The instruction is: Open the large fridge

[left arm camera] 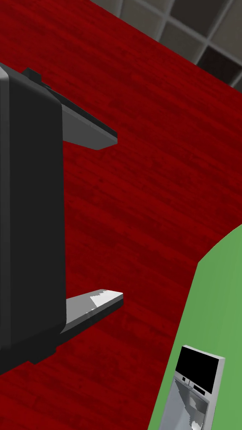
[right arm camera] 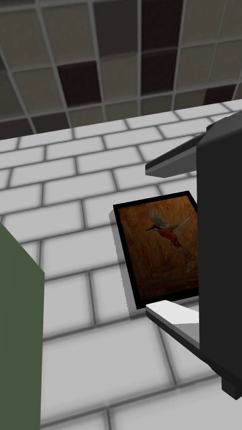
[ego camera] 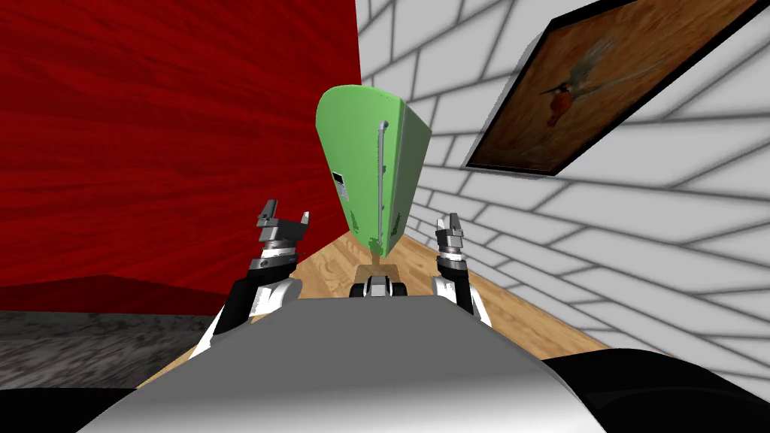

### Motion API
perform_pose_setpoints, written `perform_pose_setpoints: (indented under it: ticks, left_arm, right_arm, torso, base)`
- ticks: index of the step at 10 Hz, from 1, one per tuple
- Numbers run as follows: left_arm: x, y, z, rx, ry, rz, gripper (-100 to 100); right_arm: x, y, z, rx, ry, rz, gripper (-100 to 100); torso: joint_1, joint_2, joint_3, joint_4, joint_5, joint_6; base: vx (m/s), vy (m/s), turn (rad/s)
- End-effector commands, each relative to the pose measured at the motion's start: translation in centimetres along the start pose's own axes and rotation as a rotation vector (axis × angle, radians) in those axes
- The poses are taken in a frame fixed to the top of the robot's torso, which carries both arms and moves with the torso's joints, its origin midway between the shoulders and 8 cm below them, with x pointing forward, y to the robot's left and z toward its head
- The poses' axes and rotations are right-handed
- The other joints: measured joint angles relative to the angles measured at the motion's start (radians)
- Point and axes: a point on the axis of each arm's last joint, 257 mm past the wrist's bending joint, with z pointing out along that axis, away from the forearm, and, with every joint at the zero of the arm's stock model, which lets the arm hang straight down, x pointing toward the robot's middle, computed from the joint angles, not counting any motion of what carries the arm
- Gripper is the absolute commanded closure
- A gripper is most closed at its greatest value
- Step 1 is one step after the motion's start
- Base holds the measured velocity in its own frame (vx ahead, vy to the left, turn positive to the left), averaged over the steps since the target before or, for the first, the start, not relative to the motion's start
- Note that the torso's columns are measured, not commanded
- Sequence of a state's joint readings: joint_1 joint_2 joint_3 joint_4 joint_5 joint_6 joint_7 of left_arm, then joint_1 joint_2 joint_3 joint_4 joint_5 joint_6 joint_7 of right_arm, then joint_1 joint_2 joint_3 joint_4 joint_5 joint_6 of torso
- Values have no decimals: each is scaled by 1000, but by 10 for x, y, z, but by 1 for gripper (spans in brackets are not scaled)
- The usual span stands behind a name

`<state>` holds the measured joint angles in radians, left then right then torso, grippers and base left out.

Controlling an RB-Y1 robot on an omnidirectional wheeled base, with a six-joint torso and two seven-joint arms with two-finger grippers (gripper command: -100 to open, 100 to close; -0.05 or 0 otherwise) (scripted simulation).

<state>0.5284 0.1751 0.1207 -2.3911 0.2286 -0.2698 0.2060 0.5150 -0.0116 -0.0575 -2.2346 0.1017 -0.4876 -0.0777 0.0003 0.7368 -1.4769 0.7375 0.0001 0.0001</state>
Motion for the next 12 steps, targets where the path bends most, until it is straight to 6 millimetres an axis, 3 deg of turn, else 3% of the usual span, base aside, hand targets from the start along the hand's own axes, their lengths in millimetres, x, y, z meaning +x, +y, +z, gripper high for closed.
perform_pose_setpoints:
  ticks: [1, 12]
  left_arm:
    - [-18, 7, -5, -60, -29, -42, -100]
    - [-98, 46, -44, -348, -194, -233, -100]
  right_arm:
    - [0, 0, 0, 0, 0, 0, 0]
    - [0, 0, 0, 0, 0, 0, 0]
  torso:
    - [-2, -1, 0, 0, -1, 0]
    - [-3, 0, 0, 0, -1, 0]
  base:
    - [203, -199, 193]
    - [175, -205, 199]
